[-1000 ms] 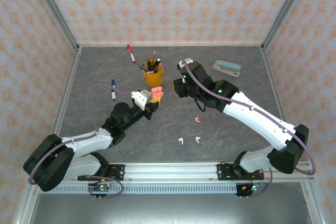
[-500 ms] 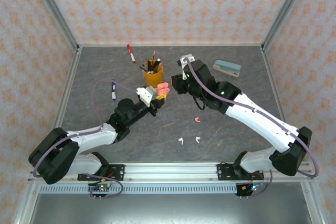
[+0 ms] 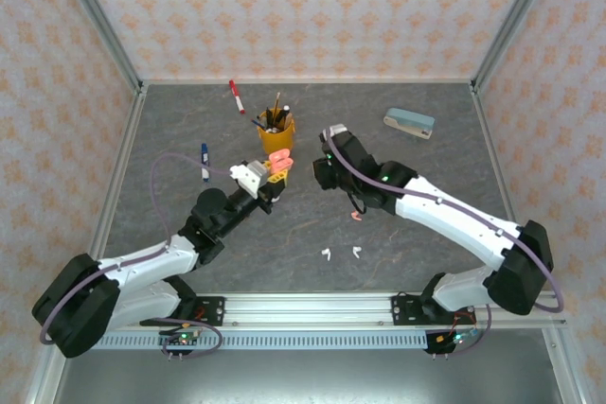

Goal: Insert the wireless bluetooth earbuds into the charging case

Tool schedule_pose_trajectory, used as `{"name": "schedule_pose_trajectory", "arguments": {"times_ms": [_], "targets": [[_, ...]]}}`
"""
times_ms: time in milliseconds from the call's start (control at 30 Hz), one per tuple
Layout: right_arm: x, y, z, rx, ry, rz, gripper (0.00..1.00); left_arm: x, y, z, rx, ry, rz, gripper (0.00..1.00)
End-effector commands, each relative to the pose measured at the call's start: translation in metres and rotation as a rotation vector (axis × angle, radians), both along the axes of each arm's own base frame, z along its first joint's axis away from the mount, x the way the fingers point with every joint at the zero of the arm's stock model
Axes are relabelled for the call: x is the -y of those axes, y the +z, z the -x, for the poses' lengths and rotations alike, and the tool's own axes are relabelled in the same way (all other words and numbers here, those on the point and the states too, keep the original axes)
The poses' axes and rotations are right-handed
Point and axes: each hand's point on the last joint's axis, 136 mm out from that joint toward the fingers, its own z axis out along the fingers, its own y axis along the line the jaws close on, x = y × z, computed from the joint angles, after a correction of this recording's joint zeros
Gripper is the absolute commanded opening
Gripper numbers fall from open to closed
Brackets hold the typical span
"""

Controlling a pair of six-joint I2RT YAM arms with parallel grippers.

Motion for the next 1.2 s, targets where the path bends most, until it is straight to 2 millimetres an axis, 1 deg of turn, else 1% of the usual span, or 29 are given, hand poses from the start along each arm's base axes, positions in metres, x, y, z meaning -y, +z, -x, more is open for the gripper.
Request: {"name": "schedule_pose_trajectory", "arguments": {"times_ms": [0, 133, 233, 400, 500, 600, 733, 900, 1067, 1167], "targets": [[0.009, -0.046, 0.001, -0.087, -0.069, 0.047, 0.24, -0.012, 0.001, 0.001, 0.02, 0.064, -0.012, 0.0], [0.01, -0.097, 0.009, -0.2, -0.076, 0.107, 0.24, -0.017, 0.002, 0.003, 0.02, 0.077, -0.01, 0.0], [0.011, -0.126, 0.013, -0.263, -0.076, 0.155, 0.24, -0.019, 0.003, 0.005, 0.021, 0.079, -0.007, 0.0], [0.014, -0.158, 0.018, -0.342, -0.077, 0.235, 0.24, -0.02, 0.004, 0.006, 0.022, 0.084, -0.004, 0.0], [0.017, -0.172, 0.02, -0.372, -0.084, 0.277, 0.24, -0.021, 0.003, 0.006, 0.019, 0.086, -0.004, 0.0], [0.021, -0.179, 0.021, -0.382, -0.096, 0.303, 0.24, -0.02, 0.002, 0.006, 0.017, 0.084, -0.007, 0.0], [0.023, -0.181, 0.02, -0.381, -0.103, 0.314, 0.24, -0.02, 0.0, 0.005, 0.012, 0.085, -0.008, 0.0], [0.025, -0.186, 0.018, -0.385, -0.11, 0.347, 0.28, -0.02, -0.001, 0.004, 0.006, 0.087, -0.007, 0.0], [0.026, -0.188, 0.016, -0.385, -0.117, 0.365, 0.36, -0.019, 0.0, 0.004, 0.005, 0.082, -0.003, 0.0], [0.026, -0.184, 0.014, -0.377, -0.12, 0.362, 0.45, -0.018, 0.0, 0.004, 0.005, 0.078, -0.001, 0.0]]}}
